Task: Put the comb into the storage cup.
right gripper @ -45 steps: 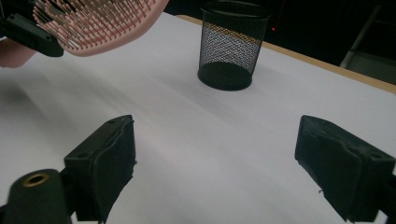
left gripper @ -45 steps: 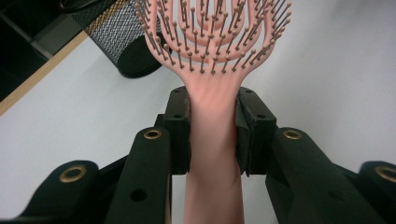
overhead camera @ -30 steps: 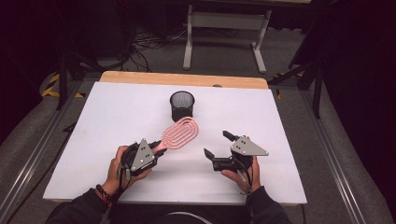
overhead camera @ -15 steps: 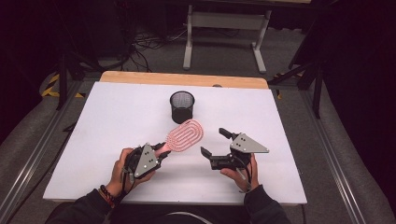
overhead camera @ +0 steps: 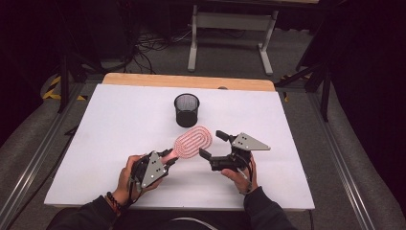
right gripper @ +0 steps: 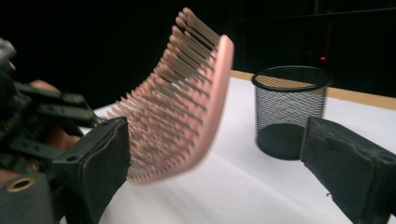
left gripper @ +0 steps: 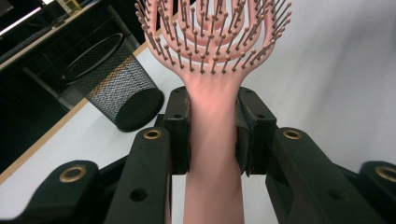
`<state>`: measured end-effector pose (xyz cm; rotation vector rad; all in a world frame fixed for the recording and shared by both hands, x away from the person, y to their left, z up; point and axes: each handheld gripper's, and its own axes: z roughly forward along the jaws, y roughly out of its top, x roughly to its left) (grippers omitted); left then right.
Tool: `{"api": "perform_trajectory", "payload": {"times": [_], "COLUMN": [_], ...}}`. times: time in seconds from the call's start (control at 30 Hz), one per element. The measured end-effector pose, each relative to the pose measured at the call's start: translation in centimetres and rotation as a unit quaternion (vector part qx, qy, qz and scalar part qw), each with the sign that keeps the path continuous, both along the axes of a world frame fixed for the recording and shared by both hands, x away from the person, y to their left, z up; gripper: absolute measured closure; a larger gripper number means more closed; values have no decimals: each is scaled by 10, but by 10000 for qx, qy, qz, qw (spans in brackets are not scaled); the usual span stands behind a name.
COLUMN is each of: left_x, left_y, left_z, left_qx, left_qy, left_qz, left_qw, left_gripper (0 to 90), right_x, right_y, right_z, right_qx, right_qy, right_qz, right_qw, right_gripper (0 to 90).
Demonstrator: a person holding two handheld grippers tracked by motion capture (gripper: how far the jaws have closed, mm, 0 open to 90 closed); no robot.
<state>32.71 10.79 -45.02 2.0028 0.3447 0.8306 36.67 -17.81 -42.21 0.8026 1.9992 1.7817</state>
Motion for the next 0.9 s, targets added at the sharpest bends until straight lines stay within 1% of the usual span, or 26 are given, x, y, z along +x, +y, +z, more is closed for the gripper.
{"api": "perform_trajectory", "payload": {"times": [0.07,0.13,0.17,0.2,0.23,0.3,0.33,0.37,0.4,0.43,0.47,0.53,0.57,0.6,0.67,0.77,0.9], "left_x": [-2,-2,-3,-2,-3,-3,-3,-2,-2,-2,-1,-2,-2,-1,0,1,2], "left_y": [-4,-6,-7,-8,-9,-10,-10,-10,-10,-10,-10,-10,-11,-11,-11,-11,-11], "left_z": [-3,-4,-5,-5,-6,-7,-8,-8,-9,-9,-9,-10,-10,-11,-11,-13,-14], "left_qx": [33,64,70,71,107,105,120,128,115,109,99,113,109,111,174,134,114], "left_qy": [-47,-19,-30,-13,-31,-54,-30,-30,-36,8,-4,-28,-19,-19,-22,37,13], "left_qz": [3,-29,-17,-22,2,15,17,32,50,57,50,49,55,63,72,54,41], "left_qw": [10000,10000,10000,10000,9999,9999,9999,9999,9999,9999,9999,9999,9999,9999,9998,9999,9999], "left_gripper": [696,696,696,696,696,696,696,695,695,695,696,696,696,697,697,698,697], "right_x": [1,2,3,4,4,5,5,6,6,6,5,5,5,4,2,-1,-3], "right_y": [3,5,6,7,8,9,9,9,9,8,8,8,8,8,11,15,16], "right_z": [0,-1,-2,-3,-4,-7,-8,-10,-10,-10,-9,-8,-8,-7,-5,-2,0], "right_qx": [80,192,247,303,368,508,560,693,693,735,781,883,978,1002,1035,931,898], "right_qy": [64,118,161,188,235,337,384,461,461,465,474,527,593,625,590,494,482], "right_qz": [33,92,120,149,194,257,296,409,409,436,466,484,505,515,570,623,615], "right_qw": [9999,9997,9995,9993,9989,9978,9972,9957,9957,9953,9947,9935,9921,9917,9912,9925,9929], "right_gripper": [115,145,175,215,244,318,358,455,455,503,525,563,581,591,615,622,625]}}
